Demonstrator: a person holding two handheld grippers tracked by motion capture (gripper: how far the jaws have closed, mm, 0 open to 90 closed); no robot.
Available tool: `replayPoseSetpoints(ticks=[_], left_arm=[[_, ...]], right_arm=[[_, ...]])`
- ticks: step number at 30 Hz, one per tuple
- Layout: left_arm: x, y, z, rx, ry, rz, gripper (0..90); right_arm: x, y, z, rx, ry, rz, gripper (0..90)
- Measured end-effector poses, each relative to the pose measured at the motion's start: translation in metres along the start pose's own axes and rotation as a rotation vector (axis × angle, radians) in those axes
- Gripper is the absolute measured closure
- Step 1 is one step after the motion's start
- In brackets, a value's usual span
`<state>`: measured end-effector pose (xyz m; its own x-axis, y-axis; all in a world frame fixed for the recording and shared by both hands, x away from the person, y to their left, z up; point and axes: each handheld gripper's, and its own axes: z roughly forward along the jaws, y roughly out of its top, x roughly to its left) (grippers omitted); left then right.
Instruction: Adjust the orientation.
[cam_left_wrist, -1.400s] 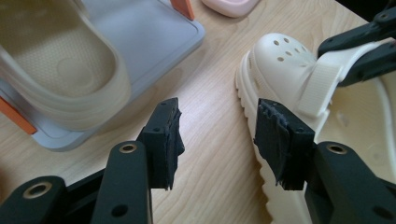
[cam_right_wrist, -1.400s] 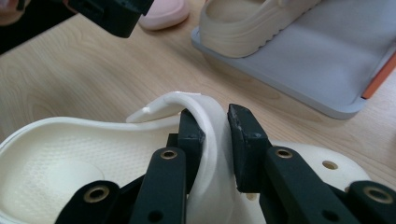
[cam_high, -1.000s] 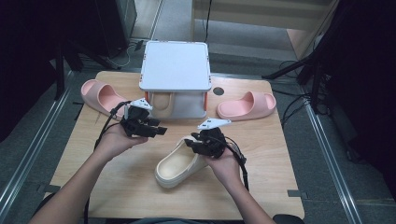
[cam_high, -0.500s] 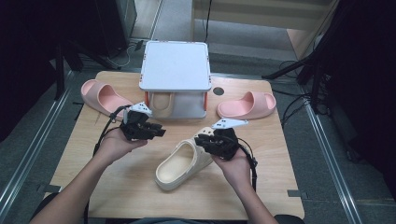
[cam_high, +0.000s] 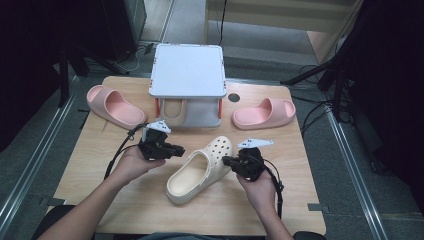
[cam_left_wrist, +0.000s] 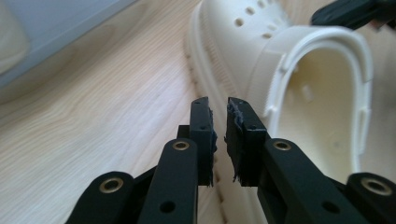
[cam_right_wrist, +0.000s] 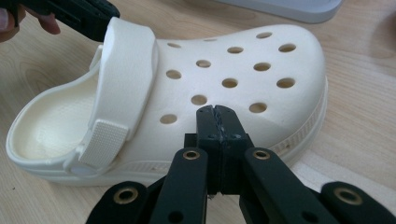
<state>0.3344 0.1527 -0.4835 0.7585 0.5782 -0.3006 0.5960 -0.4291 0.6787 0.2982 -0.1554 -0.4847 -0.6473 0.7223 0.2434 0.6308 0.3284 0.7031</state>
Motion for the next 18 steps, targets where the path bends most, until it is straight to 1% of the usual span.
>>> replayPoseSetpoints(ticks=[1, 5, 8, 11, 14, 16, 18], left_arm=[[0.0, 0.0, 0.001, 0.003, 0.003, 0.006, 80.2], [0.001, 0.001, 0.004, 0.007, -0.004, 0.0, 80.7], [-0.001, 0.001, 0.008, 0.029, 0.001, 0.02, 80.7], [-0.002, 0.002, 0.012, 0.044, -0.003, 0.031, 80.6], [-0.003, 0.002, 0.017, 0.055, -0.01, 0.032, 80.7], [-0.004, 0.003, 0.018, 0.056, -0.002, 0.038, 81.2], [-0.002, 0.002, 0.018, 0.057, -0.004, 0.03, 81.4]], right_arm=[[0.0, -0.001, 0.0, 0.002, 0.0, -0.002, 90.0], [-0.001, -0.004, 0.002, 0.031, -0.016, -0.001, 90.0], [-0.001, -0.007, 0.004, 0.053, -0.021, 0.014, 90.0], [-0.002, -0.008, 0.006, 0.04, -0.024, 0.004, 89.5], [-0.005, -0.008, 0.007, 0.033, -0.009, 0.017, 89.5], [-0.004, -0.007, 0.009, 0.028, -0.014, 0.009, 89.5], [-0.005, -0.006, 0.01, 0.026, -0.015, 0.011, 89.6]])
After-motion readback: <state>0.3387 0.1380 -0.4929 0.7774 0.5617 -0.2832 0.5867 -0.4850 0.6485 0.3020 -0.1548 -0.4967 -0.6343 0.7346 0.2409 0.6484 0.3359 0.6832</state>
